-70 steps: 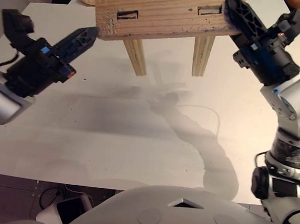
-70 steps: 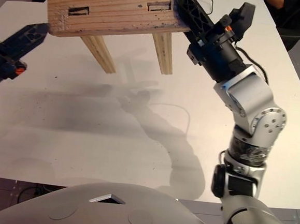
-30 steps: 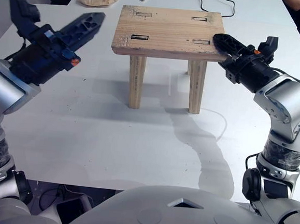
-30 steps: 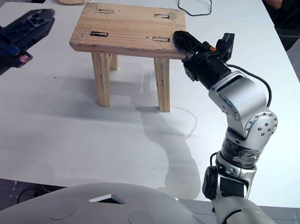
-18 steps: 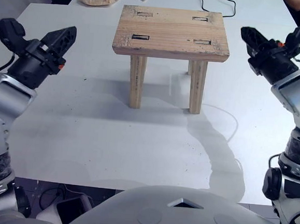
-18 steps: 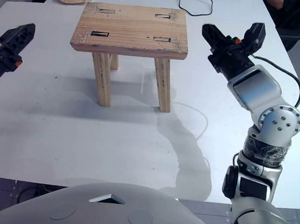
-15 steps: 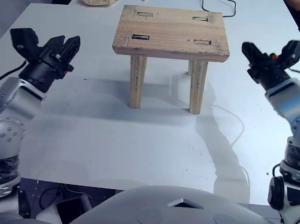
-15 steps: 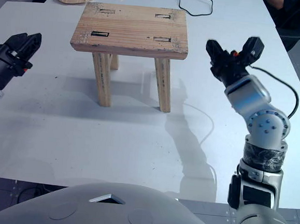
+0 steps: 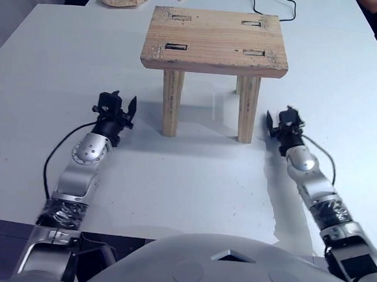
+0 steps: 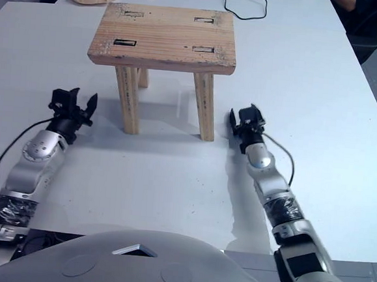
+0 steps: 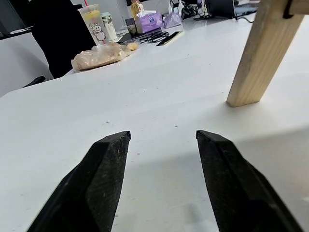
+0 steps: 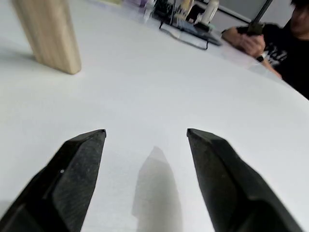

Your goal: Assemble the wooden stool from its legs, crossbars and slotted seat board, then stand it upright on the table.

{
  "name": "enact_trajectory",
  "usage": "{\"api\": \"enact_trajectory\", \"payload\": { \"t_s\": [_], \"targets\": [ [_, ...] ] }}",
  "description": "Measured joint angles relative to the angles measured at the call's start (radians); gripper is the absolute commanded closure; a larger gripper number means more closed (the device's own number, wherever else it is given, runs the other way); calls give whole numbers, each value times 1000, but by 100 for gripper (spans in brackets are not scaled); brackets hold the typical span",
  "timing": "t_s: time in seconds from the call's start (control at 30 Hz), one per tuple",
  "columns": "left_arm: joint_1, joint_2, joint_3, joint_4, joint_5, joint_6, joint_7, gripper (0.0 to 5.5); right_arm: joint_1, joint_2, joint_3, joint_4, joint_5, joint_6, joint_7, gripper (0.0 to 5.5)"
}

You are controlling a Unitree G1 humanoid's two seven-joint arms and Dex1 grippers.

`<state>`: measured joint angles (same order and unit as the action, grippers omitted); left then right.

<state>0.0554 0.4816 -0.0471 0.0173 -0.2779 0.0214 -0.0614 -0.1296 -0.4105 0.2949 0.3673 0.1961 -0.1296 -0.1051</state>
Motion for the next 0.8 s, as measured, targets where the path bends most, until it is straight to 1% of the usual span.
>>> {"api": "enact_trajectory", "payload": {
  "t_s": [0.2, 0.33, 0.67, 0.8],
  "targets": [
    [1, -103, 45, 82, 42, -83, -7, 297, -5, 127, -171, 67, 67, -31, 72, 241],
    [-12, -138, 71, 142, 67, -129, -22, 297, -50, 165, -247, 134, 74, -35, 109, 241],
    [-107, -206, 133, 268, 82, -208, -50, 297, -194, 211, -315, 335, -18, -82, 130, 241],
    [-133, -241, 137, 312, 90, -234, -50, 297, -230, 234, -336, 398, -40, -112, 131, 241]
  ]
}}
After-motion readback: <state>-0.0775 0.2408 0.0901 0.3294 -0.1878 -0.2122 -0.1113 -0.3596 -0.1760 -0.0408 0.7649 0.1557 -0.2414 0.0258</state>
